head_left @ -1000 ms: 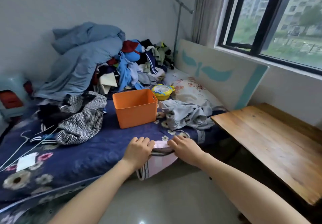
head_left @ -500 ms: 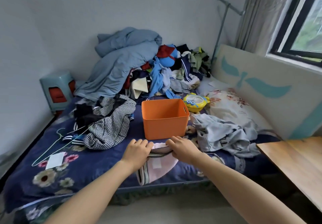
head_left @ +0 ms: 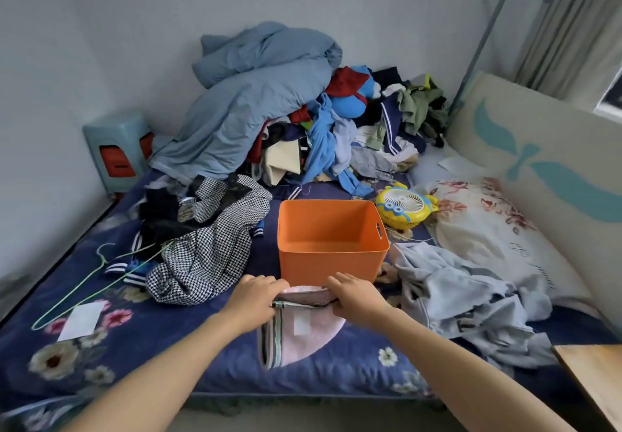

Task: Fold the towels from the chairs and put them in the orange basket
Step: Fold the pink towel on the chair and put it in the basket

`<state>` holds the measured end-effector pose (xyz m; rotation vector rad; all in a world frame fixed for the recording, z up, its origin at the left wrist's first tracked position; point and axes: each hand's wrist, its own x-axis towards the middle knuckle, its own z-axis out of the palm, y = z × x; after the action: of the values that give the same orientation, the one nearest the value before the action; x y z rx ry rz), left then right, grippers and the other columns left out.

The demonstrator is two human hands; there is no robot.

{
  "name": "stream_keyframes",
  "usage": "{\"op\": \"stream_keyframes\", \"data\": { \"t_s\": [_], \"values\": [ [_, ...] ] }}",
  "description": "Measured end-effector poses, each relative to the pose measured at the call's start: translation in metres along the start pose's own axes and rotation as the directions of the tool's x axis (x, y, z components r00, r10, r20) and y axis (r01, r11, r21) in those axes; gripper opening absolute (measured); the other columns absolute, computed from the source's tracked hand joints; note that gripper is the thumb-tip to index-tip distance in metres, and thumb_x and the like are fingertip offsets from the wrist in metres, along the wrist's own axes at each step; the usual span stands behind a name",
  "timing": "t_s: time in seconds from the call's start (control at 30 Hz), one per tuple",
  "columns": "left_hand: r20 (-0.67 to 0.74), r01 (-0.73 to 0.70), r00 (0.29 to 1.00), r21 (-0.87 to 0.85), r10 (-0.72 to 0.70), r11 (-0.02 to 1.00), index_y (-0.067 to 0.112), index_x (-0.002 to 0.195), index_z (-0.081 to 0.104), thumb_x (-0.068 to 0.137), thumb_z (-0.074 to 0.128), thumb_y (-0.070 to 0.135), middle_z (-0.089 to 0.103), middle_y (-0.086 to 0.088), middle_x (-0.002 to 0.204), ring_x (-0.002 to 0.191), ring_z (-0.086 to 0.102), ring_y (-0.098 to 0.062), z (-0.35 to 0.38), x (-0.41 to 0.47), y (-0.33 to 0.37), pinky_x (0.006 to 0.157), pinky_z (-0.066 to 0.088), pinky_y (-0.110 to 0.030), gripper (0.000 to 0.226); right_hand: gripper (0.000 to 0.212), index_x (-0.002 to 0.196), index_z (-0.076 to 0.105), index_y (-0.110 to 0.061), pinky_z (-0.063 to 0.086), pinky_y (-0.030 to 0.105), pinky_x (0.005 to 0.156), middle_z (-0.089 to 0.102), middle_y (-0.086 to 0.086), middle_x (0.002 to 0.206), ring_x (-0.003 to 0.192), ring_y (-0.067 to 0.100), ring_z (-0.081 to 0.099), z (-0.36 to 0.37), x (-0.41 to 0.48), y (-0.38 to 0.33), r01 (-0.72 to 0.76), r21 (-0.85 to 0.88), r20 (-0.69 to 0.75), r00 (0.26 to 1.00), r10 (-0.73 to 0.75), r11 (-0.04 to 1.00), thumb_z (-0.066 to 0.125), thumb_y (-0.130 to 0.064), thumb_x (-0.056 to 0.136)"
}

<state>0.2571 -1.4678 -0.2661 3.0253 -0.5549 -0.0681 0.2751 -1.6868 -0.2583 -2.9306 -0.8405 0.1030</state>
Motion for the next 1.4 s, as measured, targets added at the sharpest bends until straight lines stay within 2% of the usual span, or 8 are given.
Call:
{"op": "stream_keyframes", "data": {
  "t_s": [0.2,0.33,0.5,0.73,1.0,1.13,1.3,1.4],
  "values": [
    [0.082,0.054,0.996,-0.232,-0.036,0.971,0.028,0.121,0.051,0.08,0.048,0.009,0.053,0.004,0.102,0.094,0.056,-0.022,0.016,0.067,-0.044,0.066,0.036,-0.028,0.045,0.033,0.11,0.042,-0.019,0.025,0.028,0.065,0.053,0.013,0.112,0.105,0.027,0.05,0.006,0.069,0.03,0.007,0.049,0.047,0.999,-0.009,0.999,0.051,-0.008,0.08],
    [0.115,0.028,0.993,-0.266,0.003,0.964,0.028,0.125,0.05,0.081,0.048,0.008,0.055,0.002,0.114,0.099,0.057,-0.024,0.015,0.12,-0.071,0.067,0.036,-0.028,0.048,0.032,0.113,0.049,-0.009,0.033,0.029,0.069,0.054,0.007,0.111,0.106,0.026,0.05,0.005,0.115,0.052,-0.088,0.085,0.073,0.994,0.082,0.992,0.051,-0.013,0.081],
    [0.041,-0.065,0.996,-0.286,0.08,0.956,0.029,0.129,0.05,0.083,0.049,0.008,0.055,0.003,0.122,0.104,0.056,-0.023,-0.007,0.187,-0.102,0.078,0.042,-0.031,0.051,0.035,0.114,0.054,-0.013,0.039,0.029,0.072,0.056,0.004,0.107,0.101,0.023,0.052,-0.011,0.163,0.079,-0.201,0.19,0.003,0.979,0.204,0.961,0.055,-0.015,0.079],
    [-0.032,-0.135,0.991,-0.309,0.132,0.941,0.032,0.131,0.05,0.082,0.046,0.001,0.055,0.004,0.122,0.109,0.054,-0.022,-0.012,0.27,-0.119,0.079,0.046,-0.033,0.058,0.035,0.116,0.053,-0.015,0.037,0.027,0.069,0.055,0.0,0.111,0.099,0.02,0.053,-0.024,0.209,0.123,-0.238,0.276,-0.07,0.961,0.267,0.931,0.058,-0.014,0.082],
    [0.055,-0.08,0.993,-0.288,0.1,0.954,0.027,0.126,0.054,0.079,0.041,-0.007,0.06,0.003,0.117,0.111,0.049,-0.02,0.03,0.349,-0.118,0.073,0.034,-0.028,0.06,0.03,0.116,0.05,-0.018,0.034,0.02,0.066,0.058,-0.003,0.106,0.095,0.017,0.054,0.023,0.262,0.188,-0.278,0.331,0.076,0.96,0.268,0.902,0.057,-0.019,0.087],
    [0.189,0.02,0.981,-0.273,0.034,0.962,0.025,0.12,0.057,0.077,0.041,-0.007,0.062,0.001,0.114,0.109,0.052,-0.023,0.066,0.388,-0.12,0.08,0.043,-0.034,0.056,0.027,0.113,0.049,-0.017,0.03,0.017,0.056,0.058,-0.002,0.108,0.091,0.017,0.052,0.055,0.292,0.222,-0.292,0.334,0.193,0.952,0.239,0.896,0.055,-0.024,0.088],
    [0.321,0.078,0.947,-0.2,-0.01,0.977,0.015,0.115,0.054,0.078,0.039,-0.007,0.059,-0.002,0.115,0.108,0.05,-0.024,0.1,0.412,-0.116,0.072,0.035,-0.031,0.046,0.029,0.112,0.049,-0.016,0.038,0.027,0.067,0.059,0.0,0.11,0.099,0.02,0.053,0.101,0.313,0.243,-0.361,0.36,0.32,0.914,0.25,0.86,0.057,-0.02,0.085],
    [0.378,0.056,0.926,-0.144,0.003,0.988,0.014,0.116,0.051,0.078,0.041,-0.003,0.055,-0.002,0.121,0.115,0.047,-0.024,0.125,0.424,-0.119,0.084,0.037,-0.033,0.043,0.031,0.112,0.049,-0.016,0.042,0.03,0.073,0.06,0.001,0.11,0.101,0.021,0.053,0.13,0.328,0.249,-0.432,0.391,0.398,0.876,0.274,0.812,0.058,-0.016,0.083]
  ]
}}
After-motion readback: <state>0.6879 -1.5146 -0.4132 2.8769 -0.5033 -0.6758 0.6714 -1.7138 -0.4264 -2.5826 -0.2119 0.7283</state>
